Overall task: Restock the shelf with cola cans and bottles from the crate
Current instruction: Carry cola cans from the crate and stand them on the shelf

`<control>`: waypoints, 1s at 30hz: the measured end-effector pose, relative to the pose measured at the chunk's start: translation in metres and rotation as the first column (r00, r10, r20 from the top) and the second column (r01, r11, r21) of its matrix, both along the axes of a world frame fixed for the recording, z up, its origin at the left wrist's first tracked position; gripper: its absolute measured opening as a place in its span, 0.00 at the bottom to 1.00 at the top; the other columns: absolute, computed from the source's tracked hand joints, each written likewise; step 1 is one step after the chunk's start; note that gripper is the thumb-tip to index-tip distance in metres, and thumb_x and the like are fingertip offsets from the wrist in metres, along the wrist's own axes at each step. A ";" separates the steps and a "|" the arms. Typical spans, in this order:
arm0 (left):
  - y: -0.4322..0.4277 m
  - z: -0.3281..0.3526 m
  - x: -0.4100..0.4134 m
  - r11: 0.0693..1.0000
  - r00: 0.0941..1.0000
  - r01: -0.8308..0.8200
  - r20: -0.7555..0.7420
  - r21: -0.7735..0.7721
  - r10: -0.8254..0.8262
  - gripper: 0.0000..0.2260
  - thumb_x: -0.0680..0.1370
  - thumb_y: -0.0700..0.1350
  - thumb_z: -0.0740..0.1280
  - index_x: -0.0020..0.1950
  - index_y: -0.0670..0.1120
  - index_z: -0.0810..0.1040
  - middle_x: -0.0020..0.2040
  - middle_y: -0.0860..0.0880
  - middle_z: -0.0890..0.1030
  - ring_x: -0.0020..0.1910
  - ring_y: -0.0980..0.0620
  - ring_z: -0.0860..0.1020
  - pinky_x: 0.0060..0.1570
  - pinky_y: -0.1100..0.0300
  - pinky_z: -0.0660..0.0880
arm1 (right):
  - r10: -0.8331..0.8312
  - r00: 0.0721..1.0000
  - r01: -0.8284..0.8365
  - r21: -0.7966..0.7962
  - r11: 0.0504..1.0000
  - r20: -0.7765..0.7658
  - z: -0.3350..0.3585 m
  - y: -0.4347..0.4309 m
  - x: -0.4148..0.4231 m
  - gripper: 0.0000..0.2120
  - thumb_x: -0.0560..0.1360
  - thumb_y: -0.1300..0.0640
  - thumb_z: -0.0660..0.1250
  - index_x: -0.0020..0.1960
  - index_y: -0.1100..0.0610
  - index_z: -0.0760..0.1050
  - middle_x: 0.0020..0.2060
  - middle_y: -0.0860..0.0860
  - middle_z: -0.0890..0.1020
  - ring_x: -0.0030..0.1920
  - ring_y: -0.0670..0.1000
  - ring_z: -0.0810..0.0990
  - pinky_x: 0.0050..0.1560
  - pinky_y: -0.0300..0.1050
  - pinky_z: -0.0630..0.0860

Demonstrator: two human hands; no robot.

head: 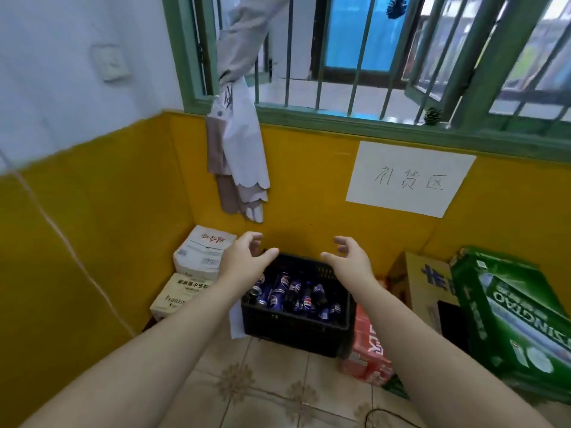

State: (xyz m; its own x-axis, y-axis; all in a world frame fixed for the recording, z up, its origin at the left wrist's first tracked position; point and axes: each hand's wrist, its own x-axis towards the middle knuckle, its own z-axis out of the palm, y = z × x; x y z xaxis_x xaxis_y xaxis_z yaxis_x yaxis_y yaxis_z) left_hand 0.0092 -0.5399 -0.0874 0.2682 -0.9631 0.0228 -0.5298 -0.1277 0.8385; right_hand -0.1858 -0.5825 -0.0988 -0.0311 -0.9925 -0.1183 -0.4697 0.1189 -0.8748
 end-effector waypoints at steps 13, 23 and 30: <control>-0.237 -0.103 0.088 0.977 0.999 0.033 -0.033 0.211 -0.026 0.21 0.74 0.51 0.70 0.65 0.47 0.72 0.61 0.48 0.78 0.59 0.50 0.76 0.54 0.59 0.71 | -0.061 0.998 0.063 0.254 0.965 -0.015 -0.101 -0.212 0.079 0.26 0.75 0.54 0.67 0.71 0.53 0.63 0.68 0.55 0.69 0.64 0.56 0.71 0.59 0.50 0.71; -0.345 -0.219 0.121 0.912 0.996 0.049 -0.084 0.408 -0.016 0.21 0.75 0.47 0.69 0.66 0.43 0.71 0.57 0.47 0.78 0.54 0.51 0.76 0.53 0.60 0.70 | -0.011 0.998 0.042 0.482 0.875 -0.068 -0.229 -0.324 0.119 0.29 0.75 0.53 0.68 0.72 0.57 0.62 0.67 0.57 0.69 0.59 0.56 0.74 0.56 0.48 0.72; -0.363 -0.393 0.120 0.880 0.983 0.030 -0.174 0.474 0.061 0.17 0.76 0.43 0.69 0.63 0.44 0.71 0.49 0.51 0.76 0.50 0.52 0.74 0.50 0.60 0.70 | -0.021 0.997 0.062 0.572 0.818 -0.078 -0.407 -0.369 0.131 0.30 0.74 0.57 0.69 0.72 0.59 0.61 0.64 0.58 0.73 0.53 0.55 0.75 0.52 0.46 0.72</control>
